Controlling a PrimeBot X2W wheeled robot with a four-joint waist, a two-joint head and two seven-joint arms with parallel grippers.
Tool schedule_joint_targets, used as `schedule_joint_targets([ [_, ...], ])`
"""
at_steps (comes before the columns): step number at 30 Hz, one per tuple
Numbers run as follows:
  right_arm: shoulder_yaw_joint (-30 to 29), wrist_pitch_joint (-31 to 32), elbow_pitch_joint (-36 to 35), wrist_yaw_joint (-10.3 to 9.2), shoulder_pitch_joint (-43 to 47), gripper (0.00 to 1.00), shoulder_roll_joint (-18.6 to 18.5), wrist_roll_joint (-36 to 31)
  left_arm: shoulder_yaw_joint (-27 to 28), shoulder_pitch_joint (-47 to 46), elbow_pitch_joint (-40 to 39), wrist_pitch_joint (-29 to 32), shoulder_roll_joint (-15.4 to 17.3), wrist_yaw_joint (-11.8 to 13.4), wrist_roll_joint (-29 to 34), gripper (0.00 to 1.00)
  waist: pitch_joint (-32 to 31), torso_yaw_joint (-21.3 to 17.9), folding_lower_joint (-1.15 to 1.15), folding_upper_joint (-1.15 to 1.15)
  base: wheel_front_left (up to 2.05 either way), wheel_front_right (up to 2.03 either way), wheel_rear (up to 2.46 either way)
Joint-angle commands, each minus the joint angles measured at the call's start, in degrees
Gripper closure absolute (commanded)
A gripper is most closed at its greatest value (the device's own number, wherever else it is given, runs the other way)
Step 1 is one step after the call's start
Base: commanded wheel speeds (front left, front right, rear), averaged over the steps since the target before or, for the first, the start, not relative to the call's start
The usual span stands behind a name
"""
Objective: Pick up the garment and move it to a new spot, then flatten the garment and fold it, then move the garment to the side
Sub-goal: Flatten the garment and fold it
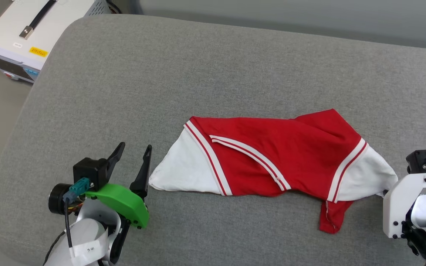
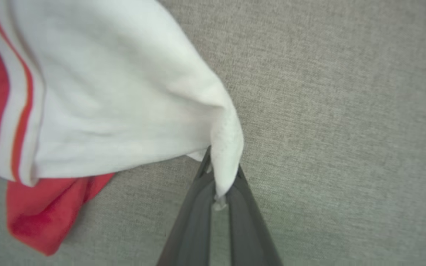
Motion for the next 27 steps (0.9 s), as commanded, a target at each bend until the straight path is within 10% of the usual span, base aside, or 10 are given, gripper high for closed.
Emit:
schedule_joint_targets([
  [1, -0.39, -0.35, 0.17, -0.04, 0.57, 1.00, -0.59, 0.34, 0.06, -0.28, 0.20, -0.35, 0.34, 0.31, 0.22, 0.00, -1.45, -1.01, 0.00, 0.00, 0.00, 0.00, 0.00],
  [27, -11.46, 7.75, 1.81, -0.04, 8.26, 1.00, -12.47, 6.46, -0.91, 1.08, -0.61, 1.12, 2.01, 1.28, -0.21, 0.00, -3.43, -6.56, 0.00, 0.00, 0.00, 0.00, 0.00],
])
